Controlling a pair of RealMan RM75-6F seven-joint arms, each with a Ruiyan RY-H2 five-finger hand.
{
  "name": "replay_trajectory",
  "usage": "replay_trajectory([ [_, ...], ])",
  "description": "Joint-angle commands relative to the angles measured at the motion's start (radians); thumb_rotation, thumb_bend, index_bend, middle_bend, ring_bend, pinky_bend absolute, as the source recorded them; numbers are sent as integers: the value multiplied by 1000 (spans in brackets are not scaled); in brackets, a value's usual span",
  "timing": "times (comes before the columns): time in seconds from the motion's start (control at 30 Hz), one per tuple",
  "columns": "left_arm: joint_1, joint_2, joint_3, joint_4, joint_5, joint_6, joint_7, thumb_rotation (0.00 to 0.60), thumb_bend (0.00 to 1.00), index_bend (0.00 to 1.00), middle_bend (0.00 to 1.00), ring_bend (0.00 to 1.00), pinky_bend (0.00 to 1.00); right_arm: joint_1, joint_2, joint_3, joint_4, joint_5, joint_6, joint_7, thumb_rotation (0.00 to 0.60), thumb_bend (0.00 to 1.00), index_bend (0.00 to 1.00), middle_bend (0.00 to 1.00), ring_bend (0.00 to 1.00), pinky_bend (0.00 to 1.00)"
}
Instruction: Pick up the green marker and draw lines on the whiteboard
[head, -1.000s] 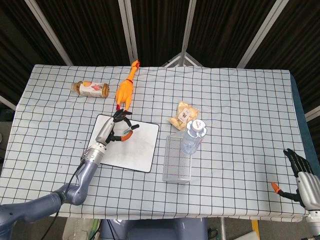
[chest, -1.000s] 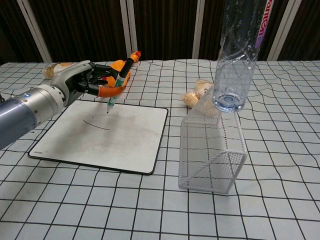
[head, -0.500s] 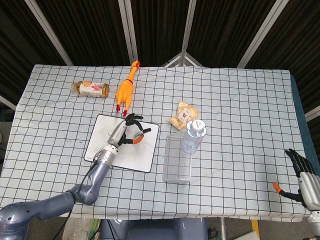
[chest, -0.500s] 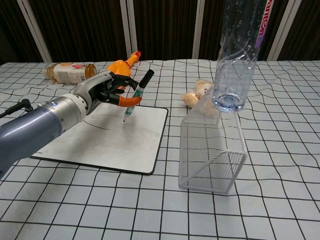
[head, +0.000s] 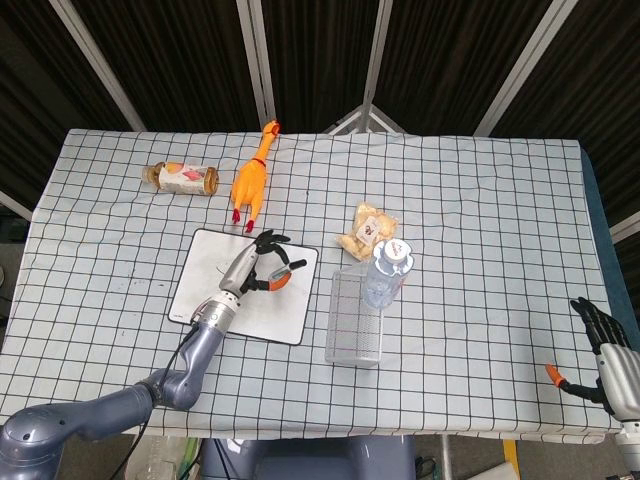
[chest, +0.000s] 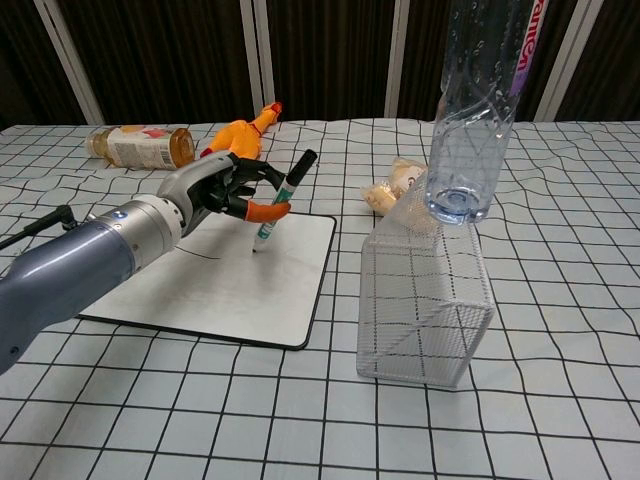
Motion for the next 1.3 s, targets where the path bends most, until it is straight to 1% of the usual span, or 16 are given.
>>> replay_trajectory([
  [0.03, 6, 5, 5, -2, -5, -3, 7, 600, 547, 722, 188, 0, 8, 0, 0, -1, 0, -1, 0, -1, 600, 268, 0, 0, 0, 0],
  [0.37, 45, 34, 29, -34, -20, 4, 37, 600, 548, 725, 188, 0, 8, -2, 0, 0, -1, 1, 4, -5, 600, 268, 0, 0, 0, 0],
  [0.57, 94, 79, 54, -81, -28, 24, 56, 600, 548, 725, 188, 0, 8, -5, -3, 0, 0, -1, 9, -12, 600, 268, 0, 0, 0, 0],
  [0.8, 164, 136, 97, -126, -38, 48, 75, 600, 548, 725, 188, 0, 8, -6, -5, 0, -2, -5, 15, -22, 600, 268, 0, 0, 0, 0],
  [0.93, 208, 180, 114, -180, -34, 74, 64, 600, 548, 725, 188, 0, 8, -7, -7, 1, -3, -5, 19, -28, 600, 268, 0, 0, 0, 0],
  [0.97, 218, 196, 112, -205, -29, 86, 52, 600, 548, 725, 188, 0, 8, -7, -7, 1, -4, -5, 19, -28, 600, 268, 0, 0, 0, 0],
  [1.07, 237, 239, 82, -285, -13, 128, 11, 600, 548, 725, 189, 0, 8, -8, -6, 2, -8, -3, 19, -28, 600, 267, 0, 0, 0, 0],
  [1.23, 250, 324, 12, -443, 32, 203, -37, 600, 548, 723, 189, 0, 8, -8, -4, 3, -10, 0, 18, -28, 600, 268, 0, 0, 0, 0],
  [1.3, 249, 362, -10, -497, 46, 219, -28, 600, 548, 721, 189, 0, 8, -8, -2, 3, -12, -1, 18, -28, 600, 268, 0, 0, 0, 0],
])
